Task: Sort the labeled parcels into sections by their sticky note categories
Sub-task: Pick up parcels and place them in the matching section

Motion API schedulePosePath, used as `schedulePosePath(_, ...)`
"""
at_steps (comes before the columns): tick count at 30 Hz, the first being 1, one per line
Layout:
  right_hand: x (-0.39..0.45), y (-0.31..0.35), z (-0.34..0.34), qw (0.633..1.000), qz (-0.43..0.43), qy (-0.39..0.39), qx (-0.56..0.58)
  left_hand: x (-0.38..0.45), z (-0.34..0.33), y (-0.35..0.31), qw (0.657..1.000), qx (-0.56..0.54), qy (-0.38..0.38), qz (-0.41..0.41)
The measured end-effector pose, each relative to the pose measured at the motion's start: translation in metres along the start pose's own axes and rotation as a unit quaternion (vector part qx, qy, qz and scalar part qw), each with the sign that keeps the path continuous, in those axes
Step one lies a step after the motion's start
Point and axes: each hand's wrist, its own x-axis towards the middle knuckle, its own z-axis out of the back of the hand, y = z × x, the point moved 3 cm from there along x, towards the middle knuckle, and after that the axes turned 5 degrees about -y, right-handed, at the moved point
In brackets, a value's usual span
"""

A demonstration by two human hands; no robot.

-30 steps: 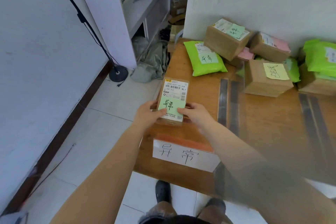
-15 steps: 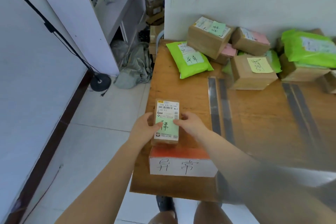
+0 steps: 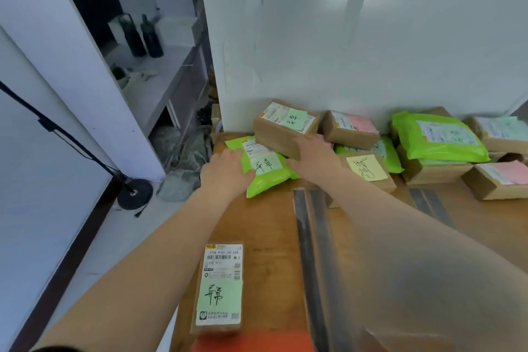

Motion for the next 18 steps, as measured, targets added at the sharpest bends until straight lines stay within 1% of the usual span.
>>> schedulePosePath(2,0.016,-0.005,0.001,1.0,0.004,0.001,0.01,0.018,-0.008,-0.006,1.0,0.003,0.007,0.013)
schedulePosePath(7,0.05,-0.006,-0.039,0.996,0.019,0.076,0.041,0.049,-0.051,-0.006,0.997,-0.01,0.061,0.046)
schedulePosePath(9,0.062,-0.008,-0.064,0.993,0.004,0.108,0.051,0.058,-0.069,-0.004,0.994,-0.035,0.074,0.068)
schedulePosePath(11,0.072,-0.008,-0.088,0.987,-0.014,0.154,0.041,0.065,-0.086,0.0,0.988,-0.085,0.083,0.103)
schedulePosePath(14,0.082,-0.009,-0.117,0.98,-0.046,0.189,0.043,0.071,-0.107,0.005,0.963,-0.193,0.084,0.17)
schedulePosePath(18,0.09,-0.014,-0.135,0.969,-0.135,0.168,0.121,0.072,-0.122,0.01,0.916,-0.309,0.071,0.244)
